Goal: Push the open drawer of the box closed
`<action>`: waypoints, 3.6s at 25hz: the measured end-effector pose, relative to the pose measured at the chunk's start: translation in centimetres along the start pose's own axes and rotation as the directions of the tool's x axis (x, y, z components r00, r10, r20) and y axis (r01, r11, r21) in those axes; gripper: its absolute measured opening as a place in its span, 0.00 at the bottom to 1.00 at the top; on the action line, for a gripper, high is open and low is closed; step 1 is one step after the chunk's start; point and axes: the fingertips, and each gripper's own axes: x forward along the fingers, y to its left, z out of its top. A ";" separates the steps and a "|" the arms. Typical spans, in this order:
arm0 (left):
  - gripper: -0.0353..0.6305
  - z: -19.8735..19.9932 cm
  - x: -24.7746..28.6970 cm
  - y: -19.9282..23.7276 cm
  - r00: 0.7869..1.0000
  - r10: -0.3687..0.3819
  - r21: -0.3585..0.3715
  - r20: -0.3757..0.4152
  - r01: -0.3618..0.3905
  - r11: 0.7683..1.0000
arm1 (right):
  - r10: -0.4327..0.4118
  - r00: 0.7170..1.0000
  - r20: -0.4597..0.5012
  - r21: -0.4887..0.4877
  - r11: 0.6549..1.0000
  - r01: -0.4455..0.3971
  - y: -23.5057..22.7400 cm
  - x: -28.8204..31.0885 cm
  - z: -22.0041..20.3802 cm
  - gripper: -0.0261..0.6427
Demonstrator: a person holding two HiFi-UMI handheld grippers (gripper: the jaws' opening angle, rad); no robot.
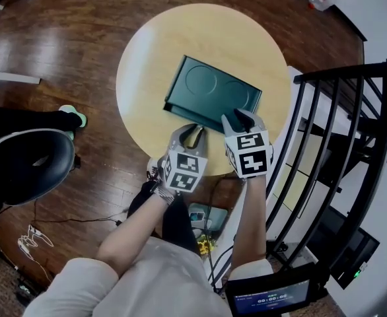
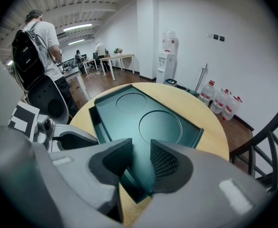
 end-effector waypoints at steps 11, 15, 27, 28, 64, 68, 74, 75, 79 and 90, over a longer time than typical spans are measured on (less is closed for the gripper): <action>0.18 1.0 0.7 0.6 1.000 0.002 -0.009 0.011 -0.002 1.000 | 0.002 1.000 0.000 -0.001 1.000 -0.002 0.4 0.0 0.0 0.22; 0.18 1.4 1.1 0.5 1.000 -0.007 0.005 0.019 0.007 1.000 | 0.003 1.000 0.003 0.000 1.000 -0.003 0.3 0.0 0.0 0.22; 0.17 1.7 1.7 0.2 1.000 -0.028 0.022 0.000 0.028 0.999 | 0.004 1.000 0.006 0.009 1.000 -0.005 -0.2 0.0 -0.2 0.22; 0.17 1.7 1.8 0.2 1.000 -0.028 0.023 -0.002 0.028 0.999 | 0.005 1.000 0.006 0.011 1.000 -0.006 -0.3 0.0 -0.2 0.22; 0.24 1.4 1.3 0.3 0.998 -0.039 0.004 -0.048 0.039 0.999 | -0.040 0.996 0.078 0.025 0.999 0.039 -1.2 -0.4 -0.2 0.23; 0.24 1.0 -1.0 2.0 0.999 -0.020 -0.018 -0.036 0.019 1.000 | -0.074 0.984 0.162 0.077 0.995 0.063 -0.5 -1.6 -0.3 0.23; 0.21 4.0 -4.8 3.1 1.000 -0.004 0.031 0.024 0.003 1.000 | -0.102 0.954 0.282 0.140 0.988 0.064 1.3 -5.8 1.6 0.23; 0.19 4.9 -5.5 3.0 0.999 -0.003 0.047 0.044 0.001 0.999 | -0.094 0.947 0.308 0.176 0.984 0.041 1.6 -6.8 2.1 0.22; 0.15 9.5 -9.4 2.1 0.991 -0.009 0.175 0.132 -0.015 0.984 | -0.105 0.908 0.406 0.277 0.961 -0.012 2.1 -11.5 3.9 0.17; 0.06 19.4 -19.6 1.5 0.924 -0.047 0.349 0.380 -0.096 0.932 | -0.341 0.727 0.596 0.318 0.931 0.176 1.0 -24.2 7.7 0.05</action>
